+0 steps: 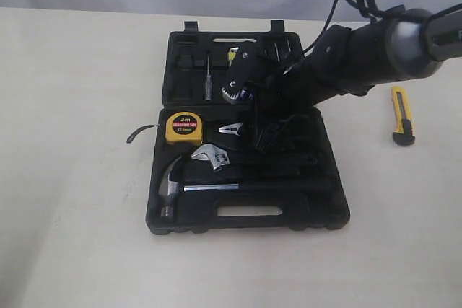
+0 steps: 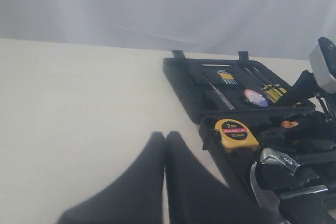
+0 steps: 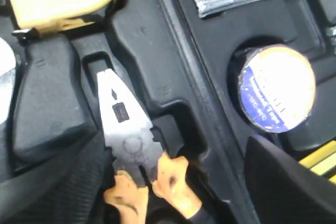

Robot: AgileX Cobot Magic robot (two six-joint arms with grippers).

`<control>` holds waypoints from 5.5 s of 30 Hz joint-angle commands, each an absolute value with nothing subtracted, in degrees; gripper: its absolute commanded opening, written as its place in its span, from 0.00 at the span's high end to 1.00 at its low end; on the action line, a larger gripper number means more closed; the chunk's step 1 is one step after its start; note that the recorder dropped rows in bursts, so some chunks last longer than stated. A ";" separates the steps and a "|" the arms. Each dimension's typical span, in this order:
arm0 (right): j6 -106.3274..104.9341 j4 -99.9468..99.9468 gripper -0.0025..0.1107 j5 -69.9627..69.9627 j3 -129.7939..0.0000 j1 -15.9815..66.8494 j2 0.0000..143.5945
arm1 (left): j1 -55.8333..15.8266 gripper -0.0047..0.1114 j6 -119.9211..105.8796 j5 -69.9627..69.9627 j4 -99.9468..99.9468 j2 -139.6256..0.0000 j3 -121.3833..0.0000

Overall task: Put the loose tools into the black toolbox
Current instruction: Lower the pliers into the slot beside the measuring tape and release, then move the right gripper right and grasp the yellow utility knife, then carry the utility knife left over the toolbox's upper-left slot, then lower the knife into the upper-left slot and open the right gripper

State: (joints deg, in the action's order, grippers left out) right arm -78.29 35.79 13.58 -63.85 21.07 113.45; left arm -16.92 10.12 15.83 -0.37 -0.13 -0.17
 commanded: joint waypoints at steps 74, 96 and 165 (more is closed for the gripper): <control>-10.70 14.20 0.98 22.59 -73.68 3.98 108.10 | -17.24 0.96 10.15 15.61 0.00 0.00 0.00; 24.22 -7.01 0.98 18.02 -101.27 29.42 132.30 | -17.24 0.96 10.15 15.61 0.00 0.00 0.00; 33.73 -22.05 0.98 18.54 -113.21 30.79 141.07 | -17.24 0.96 10.15 15.61 0.00 0.00 0.00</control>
